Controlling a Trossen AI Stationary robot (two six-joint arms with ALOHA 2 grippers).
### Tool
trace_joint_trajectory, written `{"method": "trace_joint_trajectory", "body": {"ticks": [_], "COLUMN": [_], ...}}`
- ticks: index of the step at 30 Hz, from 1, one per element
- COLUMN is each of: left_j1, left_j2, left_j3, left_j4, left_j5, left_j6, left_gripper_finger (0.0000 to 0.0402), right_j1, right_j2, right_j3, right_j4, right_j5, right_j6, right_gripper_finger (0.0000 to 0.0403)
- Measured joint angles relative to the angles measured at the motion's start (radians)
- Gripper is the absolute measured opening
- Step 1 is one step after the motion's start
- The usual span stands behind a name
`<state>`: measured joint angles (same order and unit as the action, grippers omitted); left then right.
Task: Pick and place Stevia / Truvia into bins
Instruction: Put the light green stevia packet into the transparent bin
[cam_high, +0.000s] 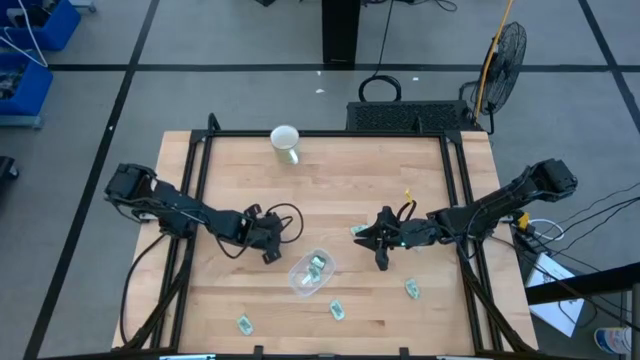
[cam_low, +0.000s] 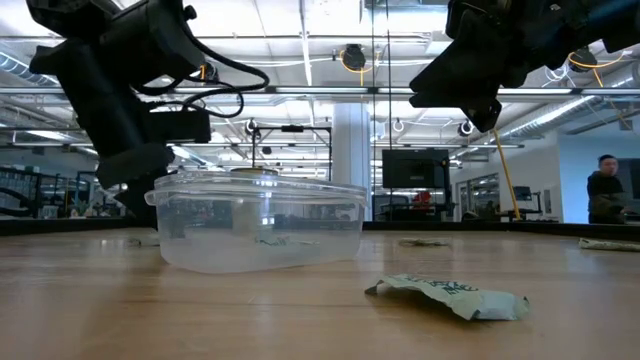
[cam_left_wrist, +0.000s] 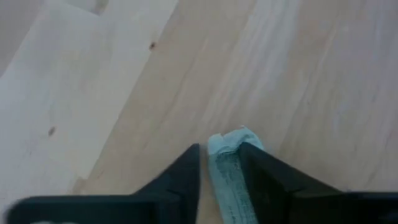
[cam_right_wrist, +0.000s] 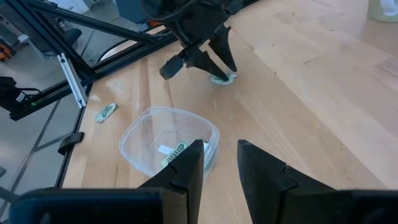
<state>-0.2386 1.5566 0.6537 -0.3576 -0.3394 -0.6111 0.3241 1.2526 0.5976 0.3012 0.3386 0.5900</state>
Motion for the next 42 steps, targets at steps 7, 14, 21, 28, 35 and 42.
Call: {"method": "trace_joint_trajectory", "body": {"ticks": [7,14,21,28,35,42], "left_j1": [-0.001,-0.073,-0.165,-0.185,-0.169,-0.153], "left_j2": [-0.052,-0.069,-0.069,0.019,0.128,0.140], "left_j3": [0.028,0.155,0.196,0.196,0.195,0.196], "left_j4": [-0.008,0.070,0.265,0.363,0.395,0.389], "left_j5": [0.068,0.102,0.103,0.113,0.131,0.130], "left_j6": [0.006,0.052,0.158,0.141,0.139,0.139], "left_gripper_finger": [0.0012,0.0005,0.0004,0.0005,0.0014,0.0075], "right_j1": [0.000,-0.002,-0.003,-0.003,-0.003,-0.003], "right_j2": [0.000,0.000,0.000,0.000,0.000,0.000], "right_j3": [0.000,0.000,0.000,0.000,0.000,0.000], "right_j4": [0.000,0.009,0.008,0.008,0.014,-0.003], "right_j5": [0.000,-0.001,-0.001,-0.001,-0.001,-0.002], "right_j6": [0.000,0.000,0.000,0.000,0.000,0.000], "right_gripper_finger": [0.0093,0.0093,0.0093,0.0093,0.0093,0.0093]}}
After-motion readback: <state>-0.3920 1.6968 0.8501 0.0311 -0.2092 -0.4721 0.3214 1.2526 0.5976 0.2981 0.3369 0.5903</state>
